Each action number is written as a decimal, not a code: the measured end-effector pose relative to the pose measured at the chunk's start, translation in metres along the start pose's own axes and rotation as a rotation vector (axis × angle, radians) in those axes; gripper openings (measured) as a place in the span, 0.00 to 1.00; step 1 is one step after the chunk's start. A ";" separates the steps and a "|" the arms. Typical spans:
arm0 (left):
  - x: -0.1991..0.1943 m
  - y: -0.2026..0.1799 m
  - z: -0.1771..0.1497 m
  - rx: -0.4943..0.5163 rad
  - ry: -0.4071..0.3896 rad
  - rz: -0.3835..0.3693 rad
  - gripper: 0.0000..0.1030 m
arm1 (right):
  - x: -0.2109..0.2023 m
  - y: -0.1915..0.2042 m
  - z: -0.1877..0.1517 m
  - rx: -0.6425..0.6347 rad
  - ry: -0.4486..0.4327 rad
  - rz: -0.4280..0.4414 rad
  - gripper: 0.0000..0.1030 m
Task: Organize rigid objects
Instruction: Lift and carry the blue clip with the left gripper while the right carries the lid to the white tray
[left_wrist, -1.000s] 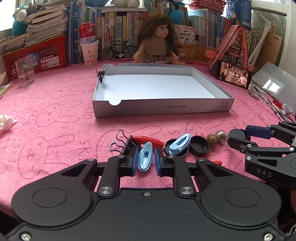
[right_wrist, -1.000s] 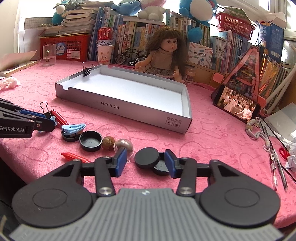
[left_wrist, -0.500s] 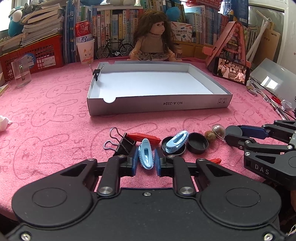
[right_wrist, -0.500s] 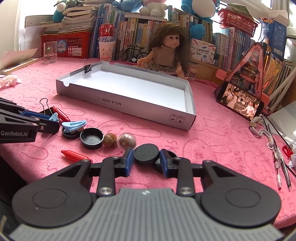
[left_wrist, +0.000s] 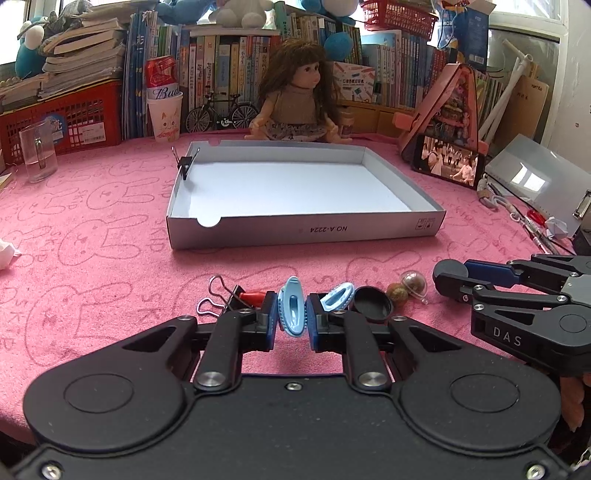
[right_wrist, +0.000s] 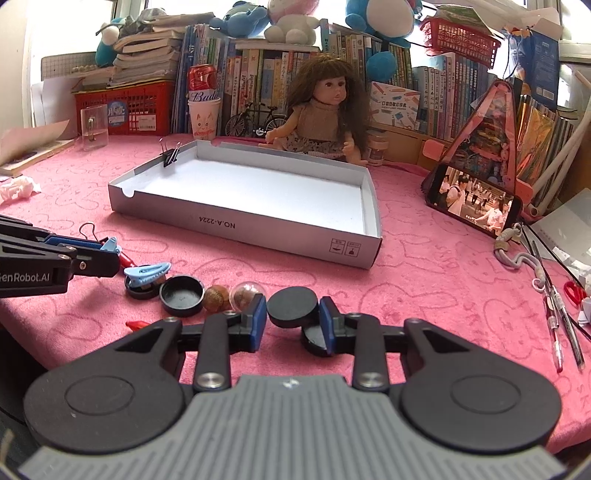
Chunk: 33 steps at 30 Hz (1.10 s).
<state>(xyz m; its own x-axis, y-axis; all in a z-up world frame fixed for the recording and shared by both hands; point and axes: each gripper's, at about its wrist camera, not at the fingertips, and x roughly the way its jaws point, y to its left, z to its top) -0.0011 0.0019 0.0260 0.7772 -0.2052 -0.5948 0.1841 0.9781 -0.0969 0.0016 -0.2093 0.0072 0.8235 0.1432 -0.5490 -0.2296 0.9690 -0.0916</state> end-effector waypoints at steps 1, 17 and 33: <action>-0.001 0.000 0.001 -0.003 -0.004 0.000 0.15 | -0.001 -0.001 0.001 0.007 -0.003 0.001 0.36; 0.000 0.002 0.016 -0.027 -0.034 -0.015 0.15 | -0.004 -0.012 0.012 0.068 -0.053 -0.028 0.36; 0.012 0.003 0.045 -0.033 -0.079 -0.028 0.15 | 0.006 -0.022 0.031 0.117 -0.076 -0.015 0.36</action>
<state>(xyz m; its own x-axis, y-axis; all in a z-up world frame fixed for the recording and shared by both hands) 0.0357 0.0010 0.0546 0.8171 -0.2333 -0.5271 0.1875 0.9723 -0.1397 0.0271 -0.2235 0.0316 0.8643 0.1394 -0.4832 -0.1588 0.9873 0.0006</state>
